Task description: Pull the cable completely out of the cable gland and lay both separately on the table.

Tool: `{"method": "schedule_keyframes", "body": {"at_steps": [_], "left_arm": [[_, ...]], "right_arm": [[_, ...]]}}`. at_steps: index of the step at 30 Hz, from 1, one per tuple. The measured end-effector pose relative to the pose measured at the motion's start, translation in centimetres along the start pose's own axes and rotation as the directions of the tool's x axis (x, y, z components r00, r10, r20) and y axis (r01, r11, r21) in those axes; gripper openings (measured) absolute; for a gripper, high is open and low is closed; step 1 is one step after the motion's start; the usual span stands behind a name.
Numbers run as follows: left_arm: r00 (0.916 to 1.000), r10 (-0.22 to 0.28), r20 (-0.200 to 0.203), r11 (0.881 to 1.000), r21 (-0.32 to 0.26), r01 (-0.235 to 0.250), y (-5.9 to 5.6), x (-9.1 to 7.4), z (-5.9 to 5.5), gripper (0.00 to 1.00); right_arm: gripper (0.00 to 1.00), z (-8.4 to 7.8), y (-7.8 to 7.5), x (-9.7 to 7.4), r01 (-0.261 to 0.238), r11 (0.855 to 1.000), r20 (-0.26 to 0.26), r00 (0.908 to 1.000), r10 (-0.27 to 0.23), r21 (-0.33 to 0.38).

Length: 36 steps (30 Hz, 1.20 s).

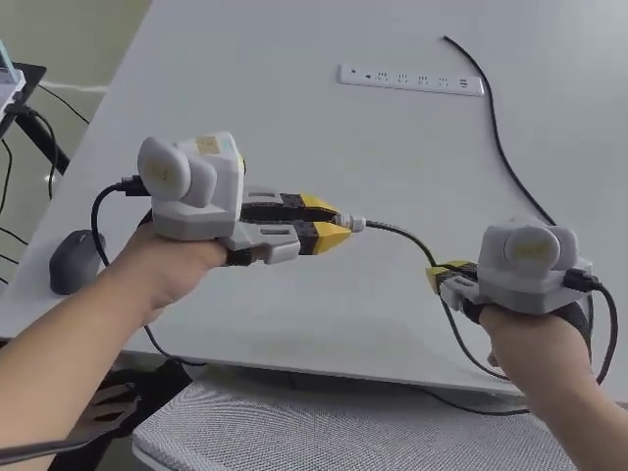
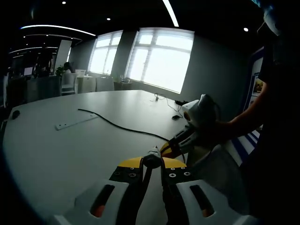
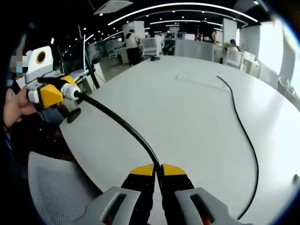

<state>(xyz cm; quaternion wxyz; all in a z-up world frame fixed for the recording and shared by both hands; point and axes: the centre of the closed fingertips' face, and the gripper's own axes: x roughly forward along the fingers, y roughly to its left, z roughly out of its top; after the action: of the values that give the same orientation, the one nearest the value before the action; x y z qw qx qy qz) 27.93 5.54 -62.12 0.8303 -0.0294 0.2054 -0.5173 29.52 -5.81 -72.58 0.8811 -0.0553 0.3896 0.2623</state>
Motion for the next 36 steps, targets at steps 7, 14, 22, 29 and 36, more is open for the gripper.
{"method": "schedule_keyframes", "body": {"at_steps": [7,14,22,29,36], "left_arm": [[1.0,0.004,0.0,1.0,0.002,-0.004,0.2,0.0,0.1,0.15],[0.9999,0.011,0.0,1.0,0.0,-0.011,0.4,0.0,0.1,0.15],[0.9995,0.032,0.003,0.999,-0.01,-0.032,1.2,-0.2,0.1,0.15],[0.999,0.044,-0.006,0.999,-0.009,-0.044,1.5,-0.3,0.0,0.15],[0.9993,0.034,-0.015,0.999,-0.004,-0.035,1.3,-0.2,0.0,0.15]], "right_arm": [[0.0,0.1,0.0,0.0,0.0,1.0,0.005,1.0,0.0,-0.012],[0.0,0.2,0.0,-0.2,0.003,0.999,0.015,0.9999,-0.002,-0.049],[0.08,1.3,0.3,-0.9,0.001,0.989,0.04,0.9992,0.005,-0.149],[0.19,4.5,2.7,-2.3,-0.046,0.958,0.086,0.9936,0.073,-0.283],[0.19,8.1,6.2,-3.1,-0.104,0.878,0.114,0.9777,0.176,-0.466]]}}
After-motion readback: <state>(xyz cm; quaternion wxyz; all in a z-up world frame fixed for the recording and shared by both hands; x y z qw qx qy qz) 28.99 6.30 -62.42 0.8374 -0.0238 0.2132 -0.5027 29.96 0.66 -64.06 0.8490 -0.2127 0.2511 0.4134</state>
